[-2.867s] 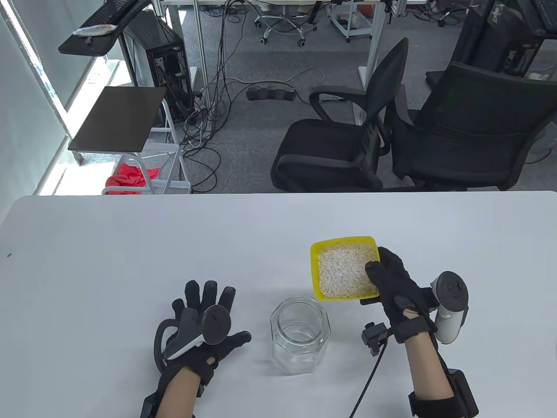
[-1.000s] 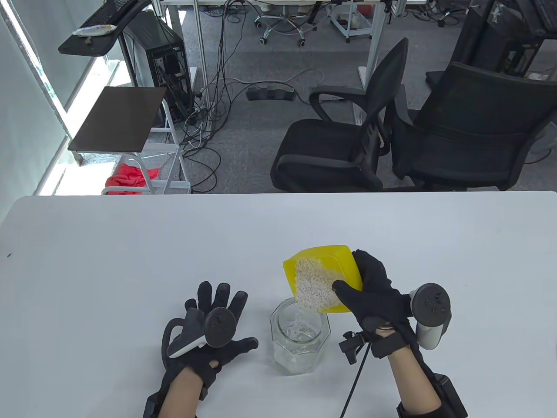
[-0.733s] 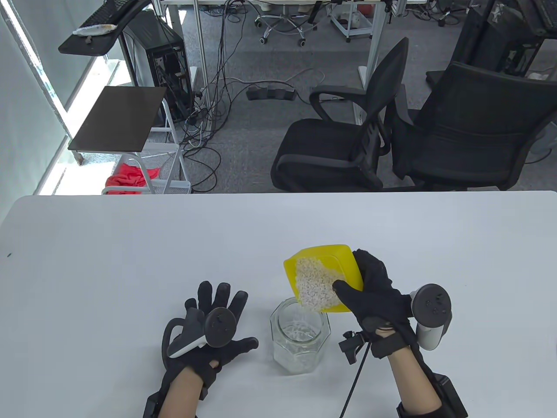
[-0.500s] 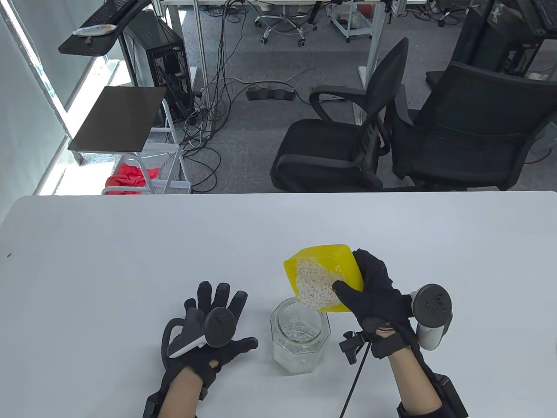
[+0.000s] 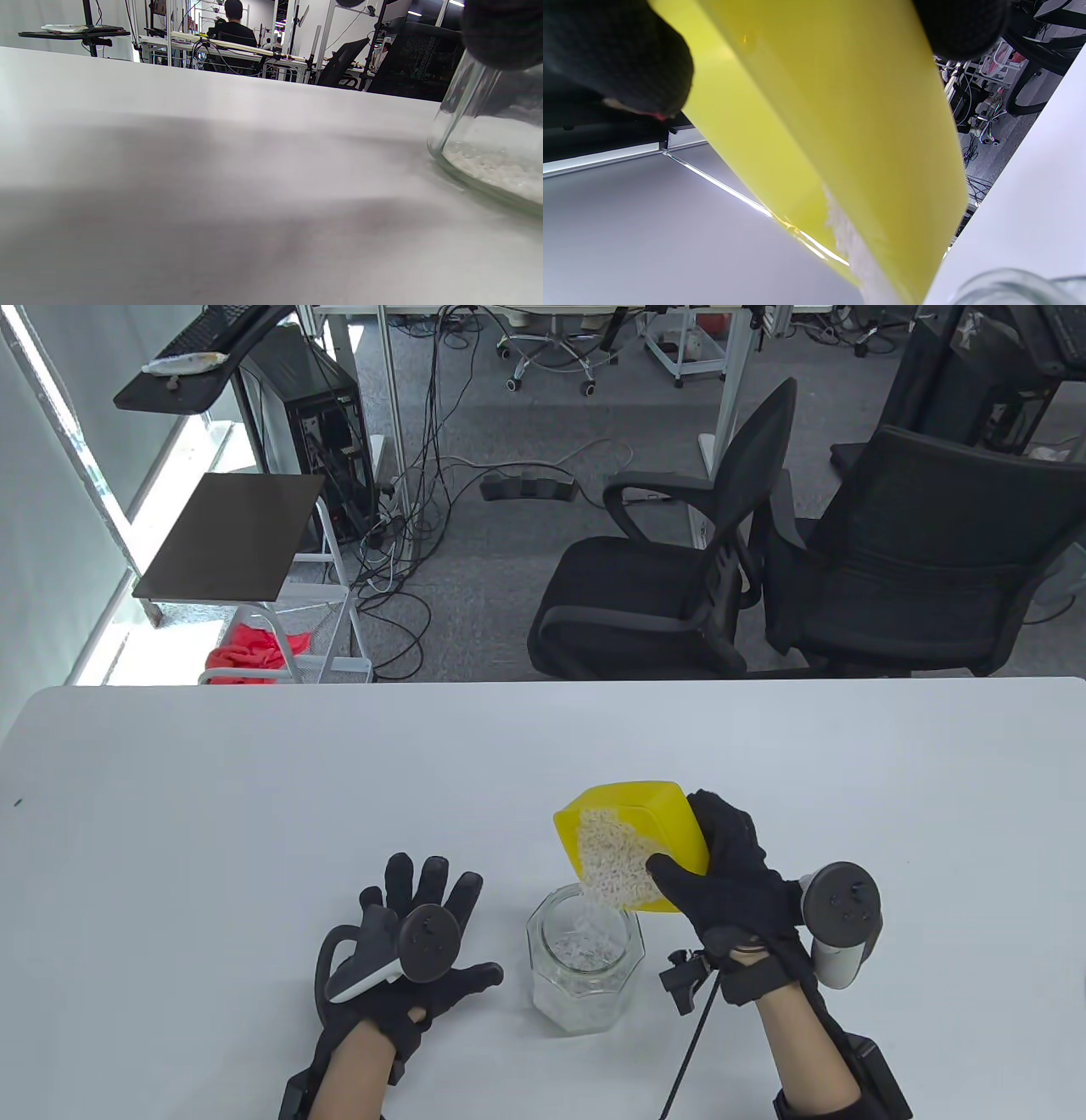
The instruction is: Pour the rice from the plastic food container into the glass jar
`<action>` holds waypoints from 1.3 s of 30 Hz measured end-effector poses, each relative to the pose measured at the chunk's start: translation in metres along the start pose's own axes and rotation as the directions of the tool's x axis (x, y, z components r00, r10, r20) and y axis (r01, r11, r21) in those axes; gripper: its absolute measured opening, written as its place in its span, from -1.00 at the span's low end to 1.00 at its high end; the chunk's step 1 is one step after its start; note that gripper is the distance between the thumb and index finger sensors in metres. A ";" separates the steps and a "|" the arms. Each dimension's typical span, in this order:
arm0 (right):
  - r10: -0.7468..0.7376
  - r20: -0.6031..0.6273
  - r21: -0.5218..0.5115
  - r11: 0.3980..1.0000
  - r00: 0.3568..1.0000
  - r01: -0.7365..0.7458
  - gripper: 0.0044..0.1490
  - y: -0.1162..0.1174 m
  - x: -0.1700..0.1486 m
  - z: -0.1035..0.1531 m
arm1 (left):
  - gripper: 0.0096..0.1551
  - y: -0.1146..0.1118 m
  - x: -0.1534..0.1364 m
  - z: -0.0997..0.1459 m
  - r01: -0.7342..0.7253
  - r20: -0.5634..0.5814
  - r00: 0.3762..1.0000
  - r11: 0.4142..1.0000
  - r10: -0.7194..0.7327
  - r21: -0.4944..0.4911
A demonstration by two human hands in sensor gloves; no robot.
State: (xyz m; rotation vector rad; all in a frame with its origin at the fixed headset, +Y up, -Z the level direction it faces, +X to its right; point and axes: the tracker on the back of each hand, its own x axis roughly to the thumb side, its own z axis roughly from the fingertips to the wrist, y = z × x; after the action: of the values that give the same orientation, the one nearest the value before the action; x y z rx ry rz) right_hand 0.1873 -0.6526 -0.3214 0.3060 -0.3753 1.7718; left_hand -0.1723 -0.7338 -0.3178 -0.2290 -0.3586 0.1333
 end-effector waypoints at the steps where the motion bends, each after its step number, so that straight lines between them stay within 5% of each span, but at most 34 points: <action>1: -0.003 0.000 0.000 1.000 1.000 0.003 0.11 0.000 0.000 0.000 | 0.25 0.000 0.000 0.000 0.000 0.000 1.000 1.000 0.000 0.000; 39: 0.021 0.046 -0.004 1.000 0.999 -0.021 0.10 0.003 0.005 0.002 | 0.28 0.000 0.000 0.000 0.015 -0.001 1.000 1.000 -0.015 -0.003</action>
State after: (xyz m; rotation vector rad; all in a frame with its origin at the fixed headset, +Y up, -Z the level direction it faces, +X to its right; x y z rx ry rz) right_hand 0.1829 -0.6501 -0.3177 0.3420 -0.4153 1.7870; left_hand -0.1720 -0.7341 -0.3180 -0.2293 -0.3594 0.1180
